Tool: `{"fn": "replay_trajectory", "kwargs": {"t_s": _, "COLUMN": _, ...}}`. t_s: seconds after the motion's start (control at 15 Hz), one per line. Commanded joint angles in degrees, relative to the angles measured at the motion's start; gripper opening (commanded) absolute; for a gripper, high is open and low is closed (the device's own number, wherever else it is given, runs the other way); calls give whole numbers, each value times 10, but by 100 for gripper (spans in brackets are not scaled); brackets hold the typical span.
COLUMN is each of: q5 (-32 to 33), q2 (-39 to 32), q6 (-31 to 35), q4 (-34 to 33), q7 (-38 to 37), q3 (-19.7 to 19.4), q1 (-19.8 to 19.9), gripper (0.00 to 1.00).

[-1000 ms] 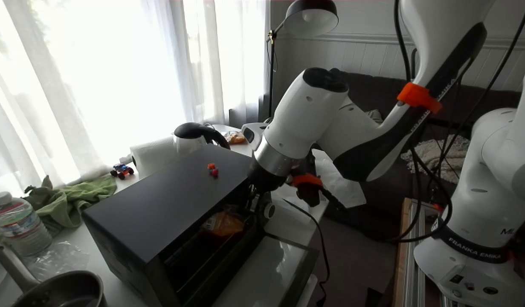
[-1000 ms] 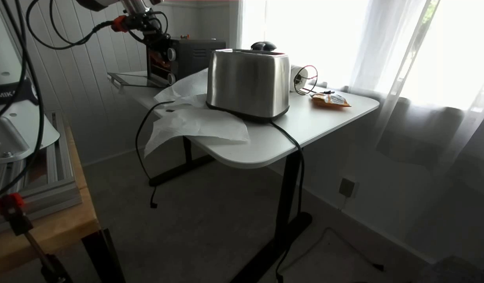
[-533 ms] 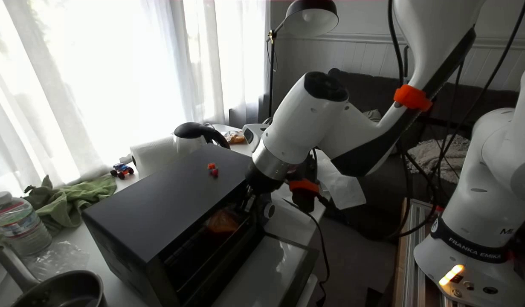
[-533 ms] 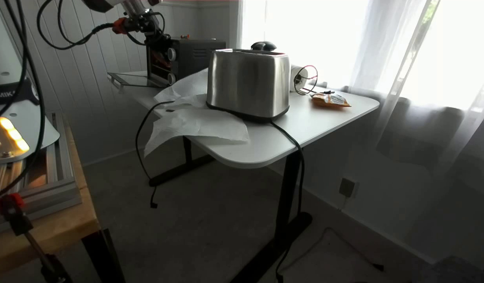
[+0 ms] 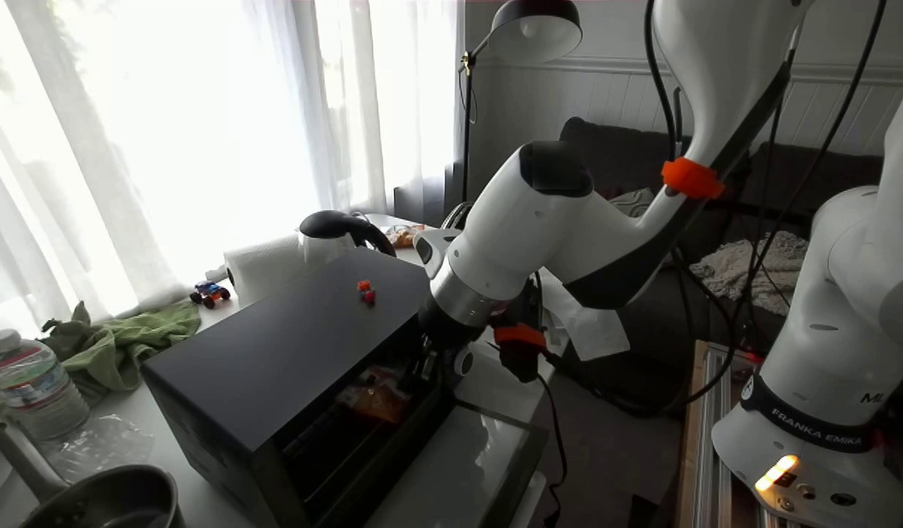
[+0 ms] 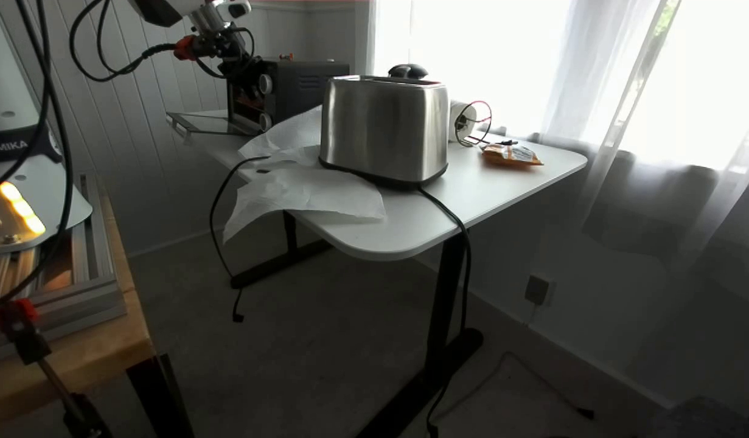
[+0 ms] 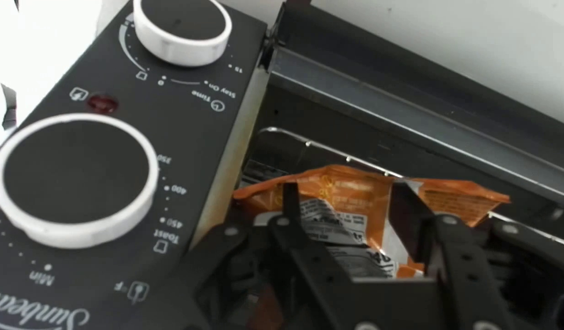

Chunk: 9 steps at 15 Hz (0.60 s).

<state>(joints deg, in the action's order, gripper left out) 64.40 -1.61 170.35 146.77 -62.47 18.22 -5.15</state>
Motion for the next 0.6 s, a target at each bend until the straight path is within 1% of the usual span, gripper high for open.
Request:
{"fn": "replay_trajectory", "kwargs": {"t_s": 0.0, "q5": 17, "q2": -17, "q6": 20, "q4": -11, "q7": -1, "q3": -1, "q1": -2, "gripper": 85}}
{"fn": "replay_trajectory", "kwargs": {"t_s": 0.13, "q5": 6, "q2": -25, "q6": 34, "q4": -8, "q7": 19, "q3": -1, "q1": -1, "gripper": 98}}
{"fn": "replay_trajectory", "kwargs": {"t_s": 0.2, "q5": -1, "q2": -30, "q6": 46, "q4": -5, "q7": 35, "q3": 0, "q1": -1, "gripper": 100}}
{"fn": "replay_trajectory", "kwargs": {"t_s": 0.33, "q5": -7, "q2": -43, "q6": 94, "q4": 2, "q7": 79, "q3": 2, "q1": 4, "gripper": 100}}
{"fn": "replay_trajectory", "kwargs": {"t_s": 0.53, "q5": -25, "q2": -63, "q6": 129, "q4": 14, "q7": 137, "q3": 10, "q1": 11, "gripper": 100}}
